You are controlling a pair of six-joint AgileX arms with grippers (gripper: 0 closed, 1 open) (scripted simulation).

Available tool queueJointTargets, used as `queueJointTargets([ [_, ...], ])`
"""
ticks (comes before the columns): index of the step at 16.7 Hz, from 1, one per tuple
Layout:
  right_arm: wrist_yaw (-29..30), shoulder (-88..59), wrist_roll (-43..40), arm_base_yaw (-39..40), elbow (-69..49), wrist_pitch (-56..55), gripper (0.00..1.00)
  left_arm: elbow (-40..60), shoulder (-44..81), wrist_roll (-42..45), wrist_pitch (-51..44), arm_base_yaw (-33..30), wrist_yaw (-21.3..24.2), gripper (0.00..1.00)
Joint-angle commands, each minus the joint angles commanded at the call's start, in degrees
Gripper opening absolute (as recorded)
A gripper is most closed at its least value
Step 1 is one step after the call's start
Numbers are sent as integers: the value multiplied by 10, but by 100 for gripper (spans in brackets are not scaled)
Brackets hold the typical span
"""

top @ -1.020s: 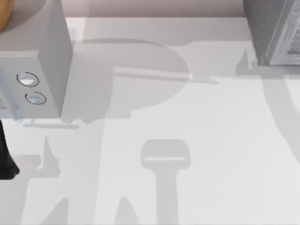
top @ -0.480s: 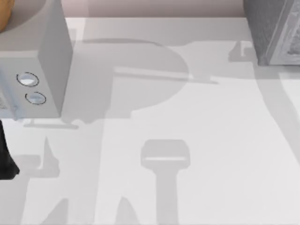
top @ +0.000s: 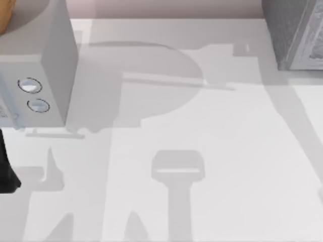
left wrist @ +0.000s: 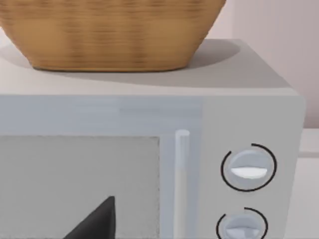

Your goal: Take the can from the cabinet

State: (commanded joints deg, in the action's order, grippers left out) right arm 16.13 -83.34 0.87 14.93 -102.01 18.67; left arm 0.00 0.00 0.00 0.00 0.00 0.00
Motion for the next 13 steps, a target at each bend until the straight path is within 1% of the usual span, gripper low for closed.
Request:
queueJointTargets([
  [3, 34, -49, 0, 31, -14, -37, 100, 0, 0, 0, 0, 0, 0, 100],
  [5, 44, -62, 0, 40, -17, -48, 100, 0, 0, 0, 0, 0, 0, 100],
  [9, 42, -62, 0, 38, -15, -46, 100, 0, 0, 0, 0, 0, 0, 100],
  [13, 32, -106, 0, 28, -67, -42, 100, 0, 0, 0, 0, 0, 0, 100],
])
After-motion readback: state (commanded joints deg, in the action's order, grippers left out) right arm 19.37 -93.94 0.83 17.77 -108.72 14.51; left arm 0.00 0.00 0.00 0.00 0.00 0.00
